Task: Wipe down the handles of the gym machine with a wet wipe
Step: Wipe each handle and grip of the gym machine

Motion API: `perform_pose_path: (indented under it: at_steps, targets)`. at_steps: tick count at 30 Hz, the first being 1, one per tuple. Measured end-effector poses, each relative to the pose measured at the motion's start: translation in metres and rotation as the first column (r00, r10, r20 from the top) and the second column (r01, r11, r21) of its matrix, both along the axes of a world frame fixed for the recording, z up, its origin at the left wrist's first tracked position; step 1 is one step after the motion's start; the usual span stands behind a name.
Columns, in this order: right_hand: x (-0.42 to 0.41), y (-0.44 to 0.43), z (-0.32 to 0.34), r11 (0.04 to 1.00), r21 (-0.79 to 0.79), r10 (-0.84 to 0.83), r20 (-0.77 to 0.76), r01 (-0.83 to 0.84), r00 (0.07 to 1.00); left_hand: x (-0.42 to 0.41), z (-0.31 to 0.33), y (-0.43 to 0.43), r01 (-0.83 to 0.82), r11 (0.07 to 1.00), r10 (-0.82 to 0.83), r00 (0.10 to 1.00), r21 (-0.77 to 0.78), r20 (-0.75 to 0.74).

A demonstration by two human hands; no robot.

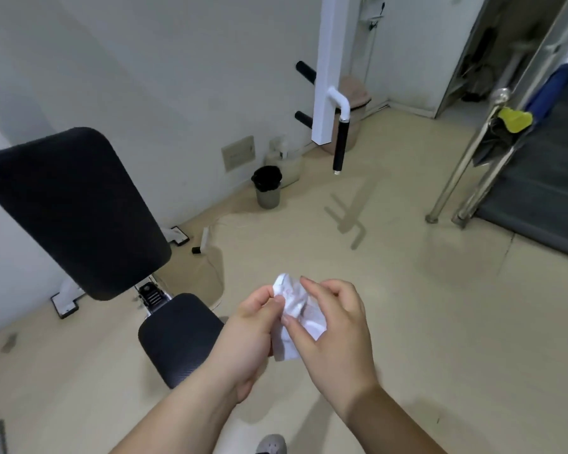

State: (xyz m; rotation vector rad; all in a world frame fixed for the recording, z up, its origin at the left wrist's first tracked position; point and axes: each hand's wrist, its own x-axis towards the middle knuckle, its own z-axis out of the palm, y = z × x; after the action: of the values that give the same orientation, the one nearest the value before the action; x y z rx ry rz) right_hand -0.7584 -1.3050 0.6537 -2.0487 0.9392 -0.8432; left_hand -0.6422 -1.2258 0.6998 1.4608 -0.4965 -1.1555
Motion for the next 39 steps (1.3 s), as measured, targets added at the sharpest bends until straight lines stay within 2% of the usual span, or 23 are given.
perform_pose_path:
  at_steps: [3,6,10,15,17,21,27,32,36,39]
  targets:
    - [0.009,-0.050,-0.005,1.000,0.019,-0.021,-0.011,0.021,1.000,0.010,-0.008,-0.059,0.074,0.997,-0.074,0.997,0.003,0.023]
    - [0.023,-0.108,-0.016,0.998,-0.005,-0.058,-0.039,0.058,0.998,0.027,-0.021,-0.121,0.140,0.990,-0.141,0.990,-0.022,-0.028]
    - [0.051,-0.184,-0.017,0.994,-0.051,-0.102,-0.193,0.094,0.976,0.065,-0.025,-0.198,0.215,0.976,-0.216,0.974,-0.022,-0.074]
    - [0.095,-0.258,-0.014,0.987,-0.050,-0.160,-0.145,0.154,0.976,0.116,-0.022,-0.278,0.267,0.963,-0.268,0.950,-0.032,-0.162]
    - [0.109,-0.283,-0.019,0.978,-0.059,-0.204,-0.077,0.199,0.976,0.133,-0.025,-0.308,0.295,0.955,-0.293,0.947,-0.003,-0.131]
    - [0.118,-0.329,-0.023,0.971,0.025,-0.235,-0.076,0.238,0.969,0.154,-0.031,-0.352,0.341,0.937,-0.344,0.939,0.075,0.022]
    - [0.125,-0.412,-0.025,0.973,0.025,-0.230,-0.024,0.230,0.973,0.178,-0.046,-0.409,0.145,0.984,-0.156,0.982,0.099,0.110]
    - [0.128,-0.485,-0.036,0.954,0.261,-0.169,0.068,0.146,0.983,0.177,-0.043,-0.459,-0.088,0.993,0.067,0.968,0.078,0.240]
    - [0.125,-0.538,-0.046,0.946,0.325,-0.062,0.130,0.017,0.990,0.164,-0.032,-0.497,-0.269,0.963,0.257,0.902,-0.015,0.348]
    - [0.129,-0.572,-0.058,0.930,0.357,0.018,0.202,-0.091,0.979,0.155,-0.016,-0.523,-0.390,0.913,0.397,0.789,-0.117,0.470]
